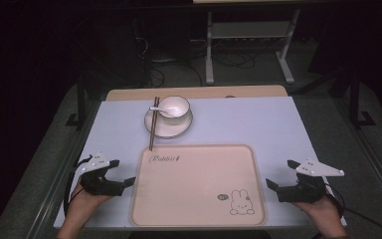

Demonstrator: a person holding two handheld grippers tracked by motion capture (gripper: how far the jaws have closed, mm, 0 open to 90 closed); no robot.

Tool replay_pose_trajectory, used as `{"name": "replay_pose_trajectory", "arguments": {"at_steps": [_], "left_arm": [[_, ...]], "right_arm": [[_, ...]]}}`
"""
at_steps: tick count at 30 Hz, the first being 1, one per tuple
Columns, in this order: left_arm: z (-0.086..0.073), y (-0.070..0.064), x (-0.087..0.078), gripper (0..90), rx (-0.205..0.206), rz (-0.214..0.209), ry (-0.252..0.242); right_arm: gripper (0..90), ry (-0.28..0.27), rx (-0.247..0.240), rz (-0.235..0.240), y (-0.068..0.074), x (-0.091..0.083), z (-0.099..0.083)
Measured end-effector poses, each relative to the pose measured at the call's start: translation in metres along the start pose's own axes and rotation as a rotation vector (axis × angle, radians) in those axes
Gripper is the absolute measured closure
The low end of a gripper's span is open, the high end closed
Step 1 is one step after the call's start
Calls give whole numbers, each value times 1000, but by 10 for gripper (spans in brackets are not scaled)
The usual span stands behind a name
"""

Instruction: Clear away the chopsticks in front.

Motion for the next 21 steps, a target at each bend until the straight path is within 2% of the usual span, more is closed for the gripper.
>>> {"name": "replay_pose_trajectory", "arguments": {"at_steps": [5, 11, 21], "left_arm": [[4, 3, 6, 90, -6, -8, 4], [19, 7, 14, 91, -5, -9, -4], [35, 14, 22, 92, -7, -12, -1]], "right_arm": [[9, 2, 4, 7, 1, 1, -1], [9, 8, -3, 11, 4, 2, -1], [8, 1, 0, 10, 4, 2, 0]]}}
Point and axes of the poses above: each handheld gripper's, and its own axes: x roughly forward along the jaws, z roughly out of its top, y roughly to its left, the point moved 9 cm from there along x, roughly forward along the jaws, and after that the axes turned 8 degrees about -x, right-handed, at the moved point
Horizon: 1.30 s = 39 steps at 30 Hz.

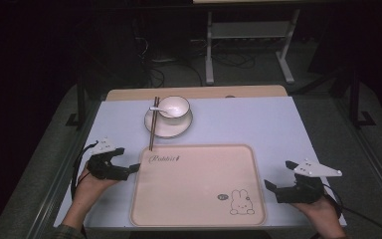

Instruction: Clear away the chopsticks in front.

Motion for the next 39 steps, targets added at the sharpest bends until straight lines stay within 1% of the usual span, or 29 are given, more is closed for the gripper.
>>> {"name": "replay_pose_trajectory", "arguments": {"at_steps": [3, 6, 10, 14, 16, 21, 25, 28, 29, 34, 39], "left_arm": [[9, 2, 2, 92, -2, -1, -13], [16, 5, 5, 92, 3, 3, -13], [28, 9, 11, 92, -1, 7, -20], [38, 15, 18, 93, -4, 16, -10], [43, 17, 21, 93, -8, 20, -14], [52, 22, 29, 93, -4, 25, -2], [61, 26, 38, 94, 4, 32, 4], [68, 29, 46, 96, 2, 27, 3], [70, 30, 49, 138, 6, 28, 5], [79, 37, 68, 148, -3, 39, 17], [86, 44, 83, 224, -12, 48, 42]], "right_arm": [[8, -5, 0, -3, 0, -1, 0], [9, -6, 2, -4, 0, -2, 0], [9, -8, 4, -3, -1, -2, 0], [9, -11, 1, -2, -1, -1, 0], [9, -12, 3, 0, -1, -1, 0], [9, -8, -1, 3, 0, -1, 0], [9, -13, 2, 1, 0, -2, 0], [8, -12, 2, 0, -1, -2, -1], [8, -13, 1, 0, -1, -2, -1], [9, -10, 5, 1, -1, -1, -1], [8, -12, 11, 3, -1, -2, -1]]}}
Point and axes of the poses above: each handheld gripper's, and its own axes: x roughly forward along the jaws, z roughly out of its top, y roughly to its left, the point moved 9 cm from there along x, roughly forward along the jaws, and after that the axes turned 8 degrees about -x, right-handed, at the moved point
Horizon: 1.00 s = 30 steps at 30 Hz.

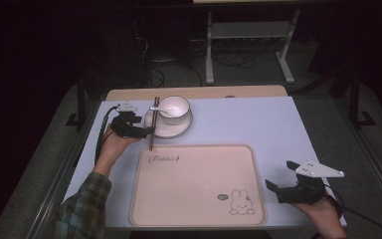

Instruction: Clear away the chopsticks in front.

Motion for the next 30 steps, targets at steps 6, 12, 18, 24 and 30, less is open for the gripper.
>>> {"name": "replay_pose_trajectory", "arguments": {"at_steps": [6, 12, 18, 24, 30], "left_arm": [[8, 5, 19, 345, -17, 35, 35], [5, 11, 34, 437, -40, 72, 71], [0, 16, 42, 523, -41, 107, 98], [-2, 19, 48, 580, -56, 122, 103], [-1, 26, 51, 631, -83, 130, 81]], "right_arm": [[9, -4, 10, 1, -2, -1, 0], [8, -6, 13, 2, -2, -1, -1], [9, -9, 15, 3, -3, -2, -1], [9, -9, 16, 3, -3, -2, -1], [9, -11, 15, 7, -2, -2, -1]]}}
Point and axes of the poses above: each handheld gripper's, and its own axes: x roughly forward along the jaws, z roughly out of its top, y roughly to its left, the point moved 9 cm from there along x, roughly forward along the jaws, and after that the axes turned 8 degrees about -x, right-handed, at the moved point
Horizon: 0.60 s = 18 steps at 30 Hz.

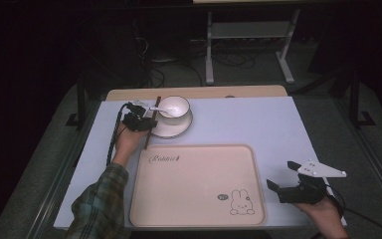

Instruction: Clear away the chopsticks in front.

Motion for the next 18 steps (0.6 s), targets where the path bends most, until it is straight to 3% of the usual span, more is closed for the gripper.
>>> {"name": "replay_pose_trajectory", "arguments": {"at_steps": [11, 18], "left_arm": [[11, 8, 8, 722, -18, 13, 3], [17, 9, 14, 770, -5, 19, 10]], "right_arm": [[9, -4, 1, 1, 0, -1, 0], [9, -6, 1, 3, 0, -1, 0]]}}
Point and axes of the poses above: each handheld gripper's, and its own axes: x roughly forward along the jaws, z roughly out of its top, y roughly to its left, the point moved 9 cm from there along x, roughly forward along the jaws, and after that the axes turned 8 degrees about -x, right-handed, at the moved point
